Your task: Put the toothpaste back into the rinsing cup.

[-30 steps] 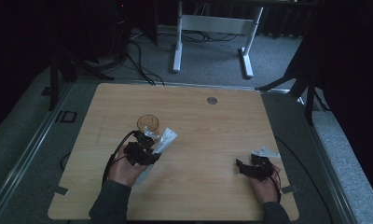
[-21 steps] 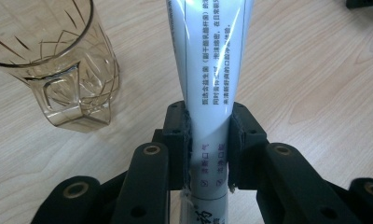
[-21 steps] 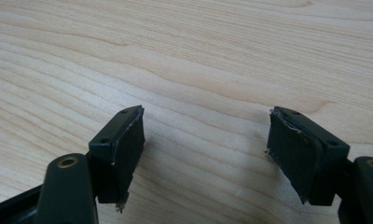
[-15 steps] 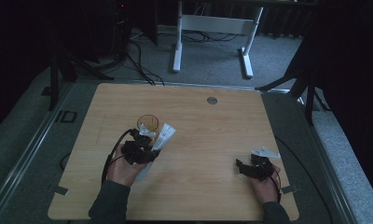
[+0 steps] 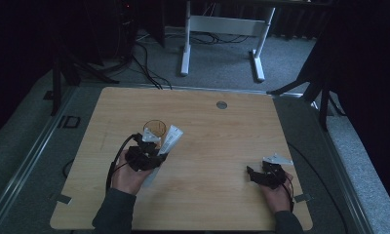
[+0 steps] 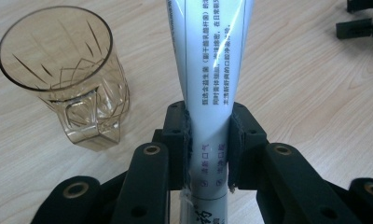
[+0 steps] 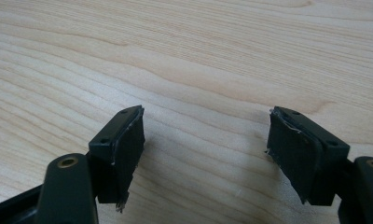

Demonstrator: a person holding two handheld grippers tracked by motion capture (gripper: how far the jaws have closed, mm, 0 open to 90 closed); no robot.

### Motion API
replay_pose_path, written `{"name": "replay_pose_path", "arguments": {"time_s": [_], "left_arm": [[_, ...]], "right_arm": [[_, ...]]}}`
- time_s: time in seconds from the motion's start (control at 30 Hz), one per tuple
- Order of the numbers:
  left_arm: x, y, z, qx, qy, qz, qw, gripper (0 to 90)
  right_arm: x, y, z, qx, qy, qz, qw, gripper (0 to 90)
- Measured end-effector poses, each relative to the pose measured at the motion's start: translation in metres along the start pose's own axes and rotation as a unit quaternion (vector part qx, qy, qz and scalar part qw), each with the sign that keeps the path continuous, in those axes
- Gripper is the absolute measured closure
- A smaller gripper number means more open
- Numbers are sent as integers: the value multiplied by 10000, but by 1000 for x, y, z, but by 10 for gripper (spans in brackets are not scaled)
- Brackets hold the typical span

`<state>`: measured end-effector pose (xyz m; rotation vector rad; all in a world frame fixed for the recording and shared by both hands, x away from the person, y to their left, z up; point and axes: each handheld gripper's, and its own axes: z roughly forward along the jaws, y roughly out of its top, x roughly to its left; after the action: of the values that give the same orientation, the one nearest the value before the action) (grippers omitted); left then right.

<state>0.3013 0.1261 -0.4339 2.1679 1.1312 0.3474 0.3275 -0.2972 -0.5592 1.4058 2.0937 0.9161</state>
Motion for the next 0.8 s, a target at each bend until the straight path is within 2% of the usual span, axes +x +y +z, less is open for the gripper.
{"name": "replay_pose_path", "arguments": {"time_s": [0.43, 0.8], "left_arm": [[0, 1, -4, -187, -63, -16, 9998, 719], [6, 1, -11, -449, -115, -193, 9987, 720]], "right_arm": [[0, 0, 0, -3, 0, 7, 10000, 271], [0, 0, 0, -1, 0, -1, 10000, 271]]}}
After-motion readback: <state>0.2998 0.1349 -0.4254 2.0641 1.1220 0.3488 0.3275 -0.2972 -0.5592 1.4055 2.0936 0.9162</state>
